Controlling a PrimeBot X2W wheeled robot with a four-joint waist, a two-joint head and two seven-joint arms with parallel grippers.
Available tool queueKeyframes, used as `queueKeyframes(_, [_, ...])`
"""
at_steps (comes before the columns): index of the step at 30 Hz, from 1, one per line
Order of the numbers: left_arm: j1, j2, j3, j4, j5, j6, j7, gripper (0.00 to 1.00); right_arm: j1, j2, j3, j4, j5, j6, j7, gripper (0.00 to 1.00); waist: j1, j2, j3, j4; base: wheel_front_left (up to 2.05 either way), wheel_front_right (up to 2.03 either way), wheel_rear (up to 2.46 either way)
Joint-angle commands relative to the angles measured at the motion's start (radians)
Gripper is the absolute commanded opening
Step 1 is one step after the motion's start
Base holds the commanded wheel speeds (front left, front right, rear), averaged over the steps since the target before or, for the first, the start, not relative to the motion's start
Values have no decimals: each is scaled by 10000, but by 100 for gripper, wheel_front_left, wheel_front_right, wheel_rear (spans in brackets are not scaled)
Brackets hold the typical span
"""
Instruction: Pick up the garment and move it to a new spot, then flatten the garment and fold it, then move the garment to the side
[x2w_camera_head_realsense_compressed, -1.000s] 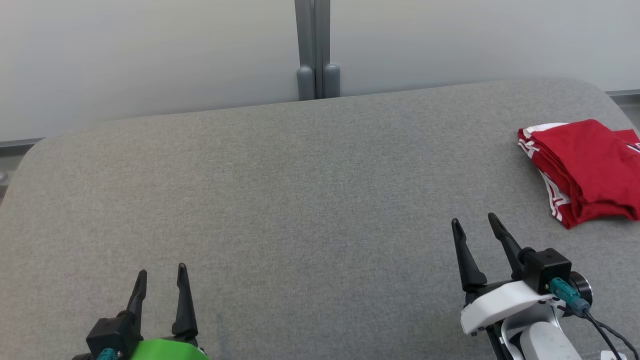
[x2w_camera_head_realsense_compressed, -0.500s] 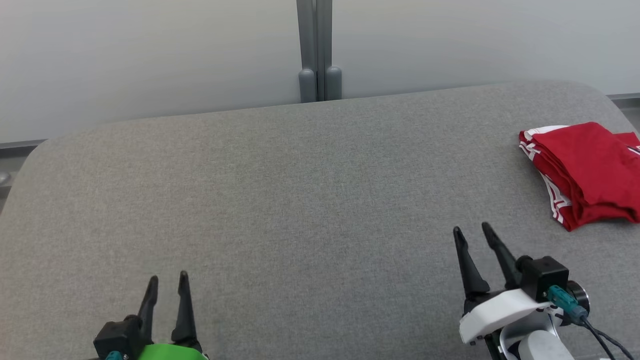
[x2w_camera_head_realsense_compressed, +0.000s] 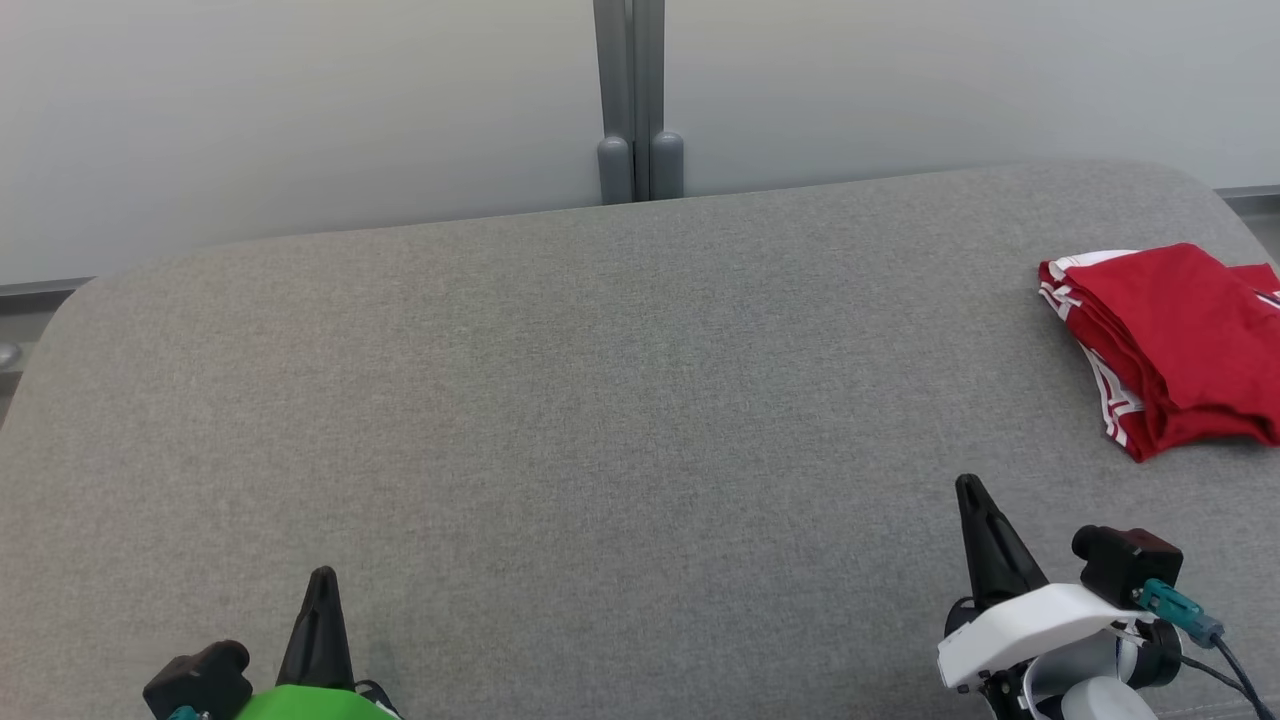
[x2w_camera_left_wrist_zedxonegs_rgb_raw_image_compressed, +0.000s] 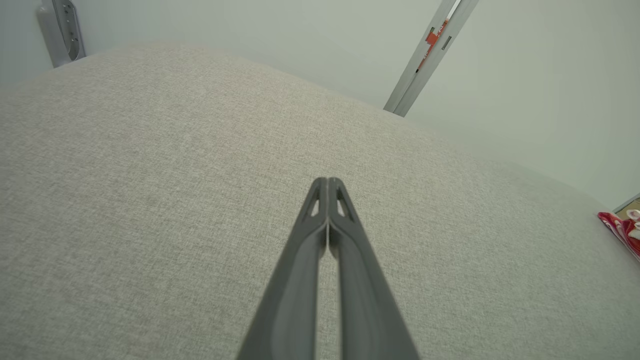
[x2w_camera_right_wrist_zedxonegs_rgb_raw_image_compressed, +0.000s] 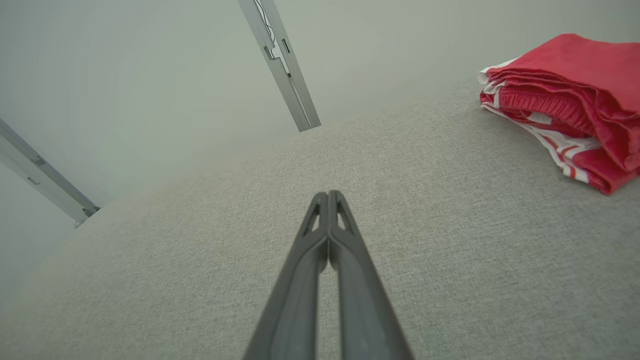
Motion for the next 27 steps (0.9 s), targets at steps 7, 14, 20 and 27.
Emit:
queueKeyframes(7, [-453,11,249,-178,-1335,-157,348,0,-292,-80,-195,-242,1525,-3,329,0,0,0,9,3,0,0,0])
queueKeyframes(14, [-589,-1,401,-194,-2356,-254,634,0,-343,-101,-326,-287,2674,-3,600,0,0,0,18,6,0,0,0])
queueKeyframes(20, [-702,-10,519,-206,-3149,-335,865,0,-379,-116,-431,-321,3573,-4,818,0,0,0,25,9,0,0,0])
queueKeyframes(27, [-815,-20,649,-218,-3997,-424,1111,0,-418,-128,-548,-359,4527,-5,1050,0,0,0,33,12,0,0,0])
